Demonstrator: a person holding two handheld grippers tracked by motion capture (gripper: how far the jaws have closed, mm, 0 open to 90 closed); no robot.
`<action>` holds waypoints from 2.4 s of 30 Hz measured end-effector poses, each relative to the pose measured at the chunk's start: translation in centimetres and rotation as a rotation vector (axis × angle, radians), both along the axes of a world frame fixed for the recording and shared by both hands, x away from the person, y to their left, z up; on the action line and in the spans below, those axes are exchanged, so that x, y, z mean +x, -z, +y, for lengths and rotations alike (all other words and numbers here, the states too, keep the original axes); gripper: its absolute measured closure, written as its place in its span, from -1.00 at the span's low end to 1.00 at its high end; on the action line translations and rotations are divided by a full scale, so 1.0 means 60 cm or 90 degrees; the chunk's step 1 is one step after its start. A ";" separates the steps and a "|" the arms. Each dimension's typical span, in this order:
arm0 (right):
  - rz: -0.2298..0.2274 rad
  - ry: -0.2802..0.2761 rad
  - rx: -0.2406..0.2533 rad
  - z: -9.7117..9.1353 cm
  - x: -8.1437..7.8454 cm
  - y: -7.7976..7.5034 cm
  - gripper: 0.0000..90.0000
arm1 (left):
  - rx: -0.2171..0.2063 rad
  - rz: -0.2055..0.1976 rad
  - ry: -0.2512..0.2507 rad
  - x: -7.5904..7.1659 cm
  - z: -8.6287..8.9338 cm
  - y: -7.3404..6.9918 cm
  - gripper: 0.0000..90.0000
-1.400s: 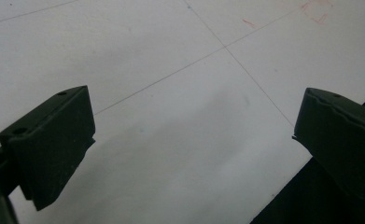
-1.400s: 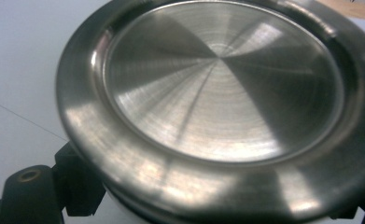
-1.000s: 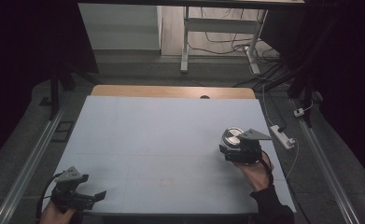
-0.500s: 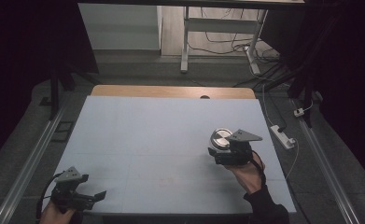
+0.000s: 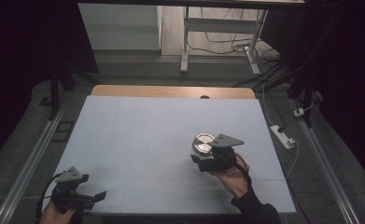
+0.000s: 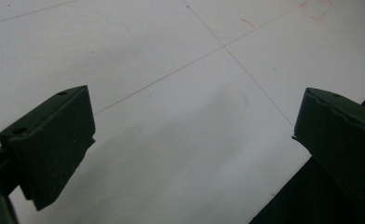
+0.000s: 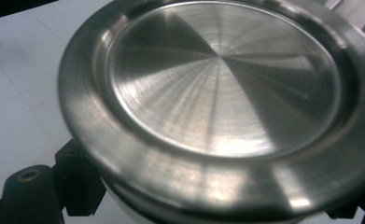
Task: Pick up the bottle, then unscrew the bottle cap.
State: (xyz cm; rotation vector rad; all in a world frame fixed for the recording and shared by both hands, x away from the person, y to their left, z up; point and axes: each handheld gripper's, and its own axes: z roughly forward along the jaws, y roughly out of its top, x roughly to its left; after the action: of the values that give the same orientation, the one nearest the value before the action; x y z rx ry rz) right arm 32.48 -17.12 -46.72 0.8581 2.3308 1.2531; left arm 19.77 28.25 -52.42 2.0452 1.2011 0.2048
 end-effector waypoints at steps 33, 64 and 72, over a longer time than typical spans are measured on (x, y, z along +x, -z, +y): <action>-0.007 -0.125 -0.011 0.126 -0.033 0.014 -0.67 | -0.002 -0.002 -0.008 -0.001 0.002 -0.001 -1.00; -0.003 -0.141 -0.010 0.122 -0.035 0.009 -0.67 | -0.048 -0.113 0.146 0.072 -0.081 -0.050 -1.00; -0.003 -0.144 -0.008 0.122 -0.035 0.009 -0.67 | -0.016 -0.131 0.187 0.102 -0.118 -0.069 -1.00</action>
State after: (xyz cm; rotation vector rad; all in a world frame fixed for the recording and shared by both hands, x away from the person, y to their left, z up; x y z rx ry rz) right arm 30.37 -9.80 -47.27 0.5983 2.4843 1.3231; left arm 25.86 21.20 -48.30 2.0919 0.7653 0.2488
